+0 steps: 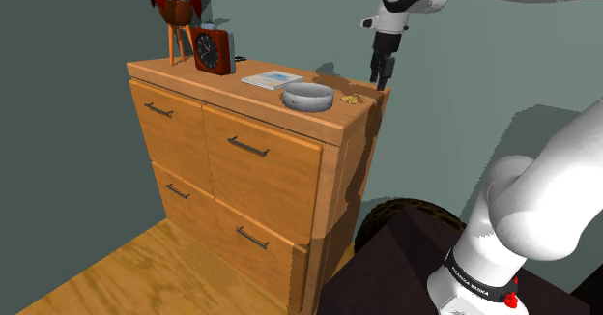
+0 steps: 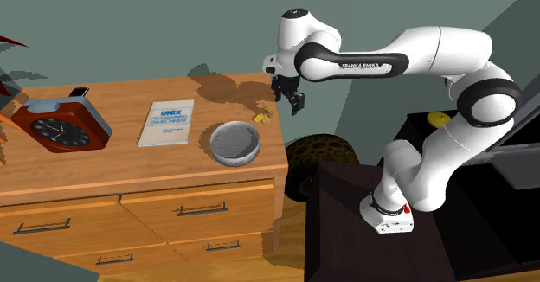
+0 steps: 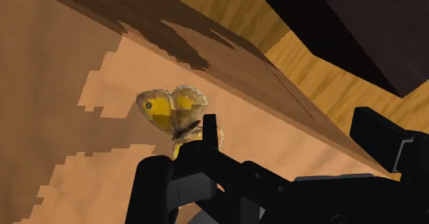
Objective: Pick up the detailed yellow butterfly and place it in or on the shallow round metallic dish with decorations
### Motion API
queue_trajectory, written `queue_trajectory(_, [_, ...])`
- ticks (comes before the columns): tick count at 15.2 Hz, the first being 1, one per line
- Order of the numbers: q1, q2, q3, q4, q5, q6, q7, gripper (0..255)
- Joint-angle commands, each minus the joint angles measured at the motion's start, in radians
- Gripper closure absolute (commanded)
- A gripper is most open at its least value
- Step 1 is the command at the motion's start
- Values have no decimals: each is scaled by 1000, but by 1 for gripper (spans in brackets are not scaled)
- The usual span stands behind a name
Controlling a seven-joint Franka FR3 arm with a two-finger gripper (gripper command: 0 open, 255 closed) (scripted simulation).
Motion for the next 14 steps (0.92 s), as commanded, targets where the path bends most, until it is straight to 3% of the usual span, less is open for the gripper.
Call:
queue_trajectory(1, [30, 119, -61, 87, 39, -2, -179, 0])
queue_trajectory(4, [45, 289, -114, 207, 113, -17, -417, 0])
queue_trajectory(14, [37, 288, -111, 103, 110, 85, -418, 0])
